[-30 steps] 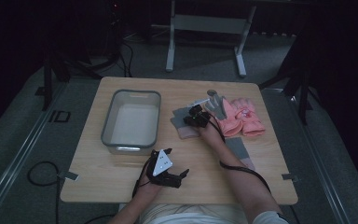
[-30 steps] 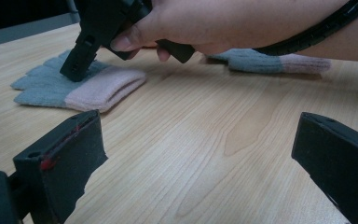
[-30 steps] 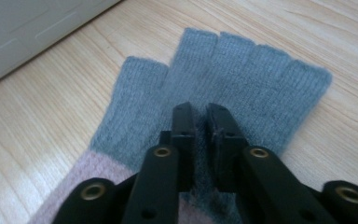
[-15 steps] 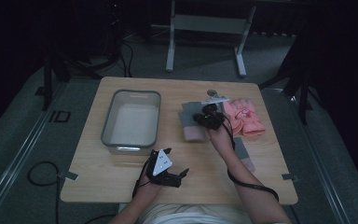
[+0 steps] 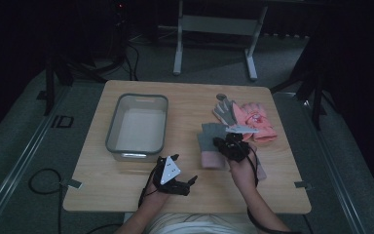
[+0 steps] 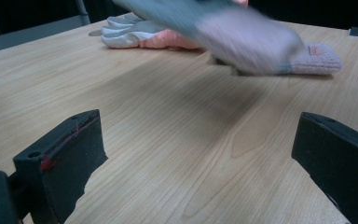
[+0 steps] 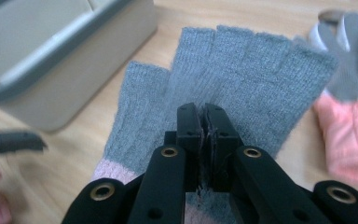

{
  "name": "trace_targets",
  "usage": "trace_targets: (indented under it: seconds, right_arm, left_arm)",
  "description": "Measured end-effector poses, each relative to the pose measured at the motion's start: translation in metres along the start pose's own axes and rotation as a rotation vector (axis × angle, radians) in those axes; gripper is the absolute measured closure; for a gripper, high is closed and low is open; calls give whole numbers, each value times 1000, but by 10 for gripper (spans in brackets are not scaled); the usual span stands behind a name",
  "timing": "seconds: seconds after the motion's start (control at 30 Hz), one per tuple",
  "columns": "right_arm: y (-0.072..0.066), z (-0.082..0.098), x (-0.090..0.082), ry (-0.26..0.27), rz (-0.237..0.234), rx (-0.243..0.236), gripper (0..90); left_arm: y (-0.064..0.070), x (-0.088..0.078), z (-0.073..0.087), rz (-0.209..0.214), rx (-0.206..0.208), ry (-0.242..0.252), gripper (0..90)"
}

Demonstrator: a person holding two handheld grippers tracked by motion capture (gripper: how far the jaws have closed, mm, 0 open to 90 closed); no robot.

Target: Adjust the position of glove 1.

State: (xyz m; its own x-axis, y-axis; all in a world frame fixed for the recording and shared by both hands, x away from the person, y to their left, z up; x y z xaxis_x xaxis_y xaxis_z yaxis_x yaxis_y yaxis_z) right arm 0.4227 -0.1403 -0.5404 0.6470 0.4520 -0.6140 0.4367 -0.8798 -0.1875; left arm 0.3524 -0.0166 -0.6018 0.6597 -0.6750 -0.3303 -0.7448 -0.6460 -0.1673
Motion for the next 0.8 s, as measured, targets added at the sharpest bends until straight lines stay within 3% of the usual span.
trace_targets:
  seconds: [0.1,0.17,0.23,0.8]
  right_arm:
    - [0,35,6,-47,7,28,859]
    - [0,35,6,-47,7,28,859]
    - [0,49,13,-71,12,28,859]
    - [6,75,43,-131,11,34,813]
  left_arm:
    - [1,0,0,3,7,2,18]
    - [1,0,0,2,8,2,18]
    - [1,0,0,4,8,3,18]
    - [-1,1,0,-5,6,-3,18]
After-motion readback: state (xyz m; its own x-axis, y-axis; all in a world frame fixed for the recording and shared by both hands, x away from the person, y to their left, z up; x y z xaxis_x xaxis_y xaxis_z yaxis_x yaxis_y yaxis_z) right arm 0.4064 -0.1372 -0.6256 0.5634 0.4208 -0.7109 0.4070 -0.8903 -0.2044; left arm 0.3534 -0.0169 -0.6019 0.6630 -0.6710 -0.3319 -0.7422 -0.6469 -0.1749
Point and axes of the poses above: each handheld gripper's, and its own axes: x roughly forward along the jaws, z roughly out of its underside, y roughly to its right, the point moved 10 cm from there along x, roughly forward along the jaws, and after that the axes turned 6 degrees about x, right-handed, at the moved point
